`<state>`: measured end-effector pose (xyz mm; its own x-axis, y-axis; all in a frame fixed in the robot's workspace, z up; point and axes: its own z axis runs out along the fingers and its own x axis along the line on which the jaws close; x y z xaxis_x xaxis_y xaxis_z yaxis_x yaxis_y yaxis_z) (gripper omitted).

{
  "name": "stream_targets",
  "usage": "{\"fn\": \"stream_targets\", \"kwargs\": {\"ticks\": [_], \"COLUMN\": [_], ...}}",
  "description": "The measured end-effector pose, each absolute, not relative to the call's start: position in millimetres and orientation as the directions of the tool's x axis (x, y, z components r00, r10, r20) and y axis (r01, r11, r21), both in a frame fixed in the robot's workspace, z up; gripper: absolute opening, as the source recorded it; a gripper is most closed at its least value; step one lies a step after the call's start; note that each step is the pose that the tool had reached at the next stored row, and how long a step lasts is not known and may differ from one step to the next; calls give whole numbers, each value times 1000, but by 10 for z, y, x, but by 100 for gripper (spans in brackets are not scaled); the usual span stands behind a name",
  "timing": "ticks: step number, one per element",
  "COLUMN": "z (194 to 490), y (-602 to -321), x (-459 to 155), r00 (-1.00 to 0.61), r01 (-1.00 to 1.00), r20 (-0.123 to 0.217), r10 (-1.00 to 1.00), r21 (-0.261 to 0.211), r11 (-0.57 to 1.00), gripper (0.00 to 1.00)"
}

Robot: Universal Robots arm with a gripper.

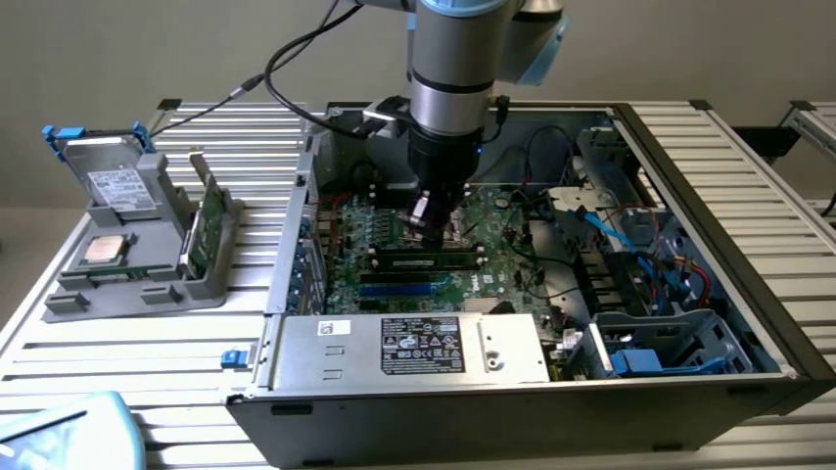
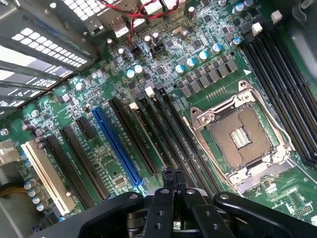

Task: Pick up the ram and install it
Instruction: 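Press down the ram until it locks into place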

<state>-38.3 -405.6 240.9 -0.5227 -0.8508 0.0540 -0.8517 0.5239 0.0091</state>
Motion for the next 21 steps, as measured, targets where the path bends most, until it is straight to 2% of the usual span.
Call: {"fn": "stream_targets", "kwargs": {"ticks": [21], "z": [2409], "y": [-4057], "x": [-384], "r00": [-720], "r01": [-693], "r20": [88], "r10": [-689], "r21": [-18], "r11": [721], "gripper": [11]}}
